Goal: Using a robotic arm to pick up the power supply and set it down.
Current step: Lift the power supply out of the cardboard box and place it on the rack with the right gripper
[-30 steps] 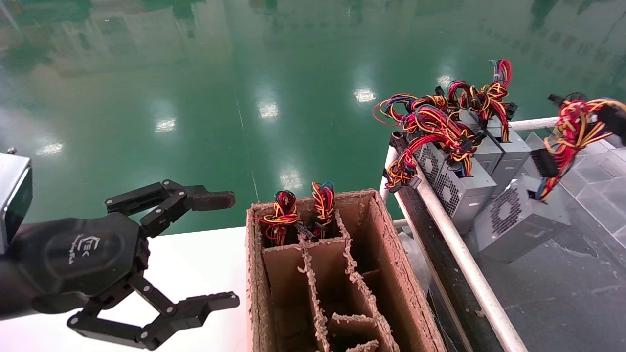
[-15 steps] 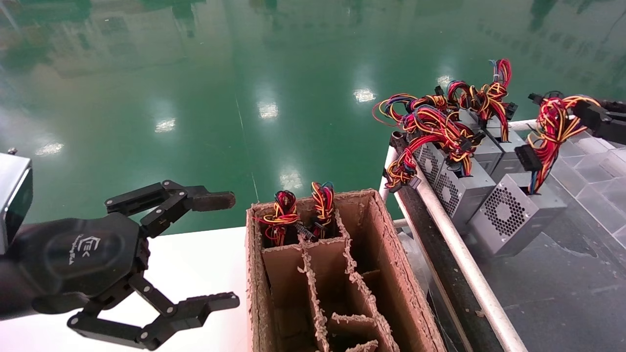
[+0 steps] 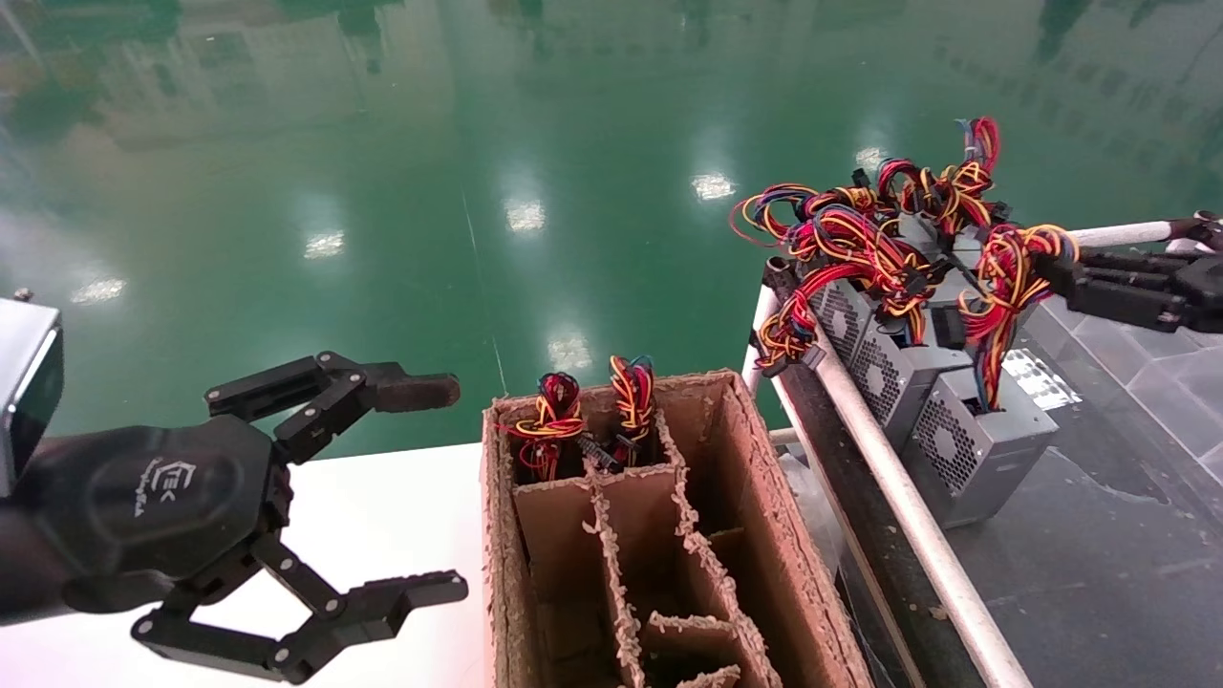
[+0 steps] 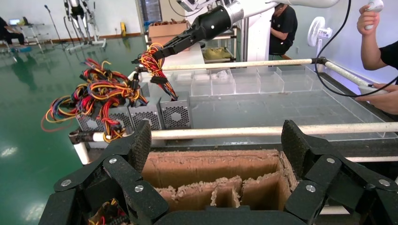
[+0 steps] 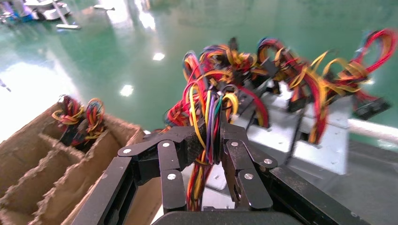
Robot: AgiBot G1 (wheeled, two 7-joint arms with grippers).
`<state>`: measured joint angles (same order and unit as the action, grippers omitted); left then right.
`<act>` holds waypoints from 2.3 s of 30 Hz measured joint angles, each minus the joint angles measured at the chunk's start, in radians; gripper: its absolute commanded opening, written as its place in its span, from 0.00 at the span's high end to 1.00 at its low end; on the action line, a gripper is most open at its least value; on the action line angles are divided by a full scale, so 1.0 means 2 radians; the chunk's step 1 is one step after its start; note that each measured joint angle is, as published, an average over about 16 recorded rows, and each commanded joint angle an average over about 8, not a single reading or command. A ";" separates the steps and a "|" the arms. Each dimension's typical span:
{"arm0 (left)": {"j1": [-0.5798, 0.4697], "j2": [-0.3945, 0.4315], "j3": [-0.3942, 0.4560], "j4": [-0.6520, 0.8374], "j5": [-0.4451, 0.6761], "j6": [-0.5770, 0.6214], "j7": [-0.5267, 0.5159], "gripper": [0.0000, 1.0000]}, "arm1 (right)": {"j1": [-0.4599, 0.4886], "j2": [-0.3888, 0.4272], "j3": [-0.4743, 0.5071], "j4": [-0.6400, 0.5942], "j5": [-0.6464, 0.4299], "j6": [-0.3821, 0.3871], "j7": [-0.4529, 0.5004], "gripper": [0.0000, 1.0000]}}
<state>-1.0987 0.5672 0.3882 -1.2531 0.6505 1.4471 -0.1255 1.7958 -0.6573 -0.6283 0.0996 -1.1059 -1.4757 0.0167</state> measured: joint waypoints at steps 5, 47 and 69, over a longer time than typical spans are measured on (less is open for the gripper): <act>0.000 0.000 0.000 0.000 0.000 0.000 0.000 0.00 | 0.007 -0.005 -0.002 -0.014 -0.003 0.004 -0.006 1.00; 0.000 0.000 0.000 0.000 0.000 0.000 0.000 0.00 | 0.053 -0.094 -0.007 -0.045 -0.013 0.157 -0.018 1.00; 0.000 0.000 0.000 0.000 0.000 0.000 0.000 0.00 | 0.065 -0.079 -0.016 -0.044 -0.026 0.130 -0.026 1.00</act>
<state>-1.0987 0.5671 0.3884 -1.2531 0.6504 1.4470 -0.1254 1.9256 -0.8145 -0.6602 0.0117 -1.1578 -1.2160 -0.0344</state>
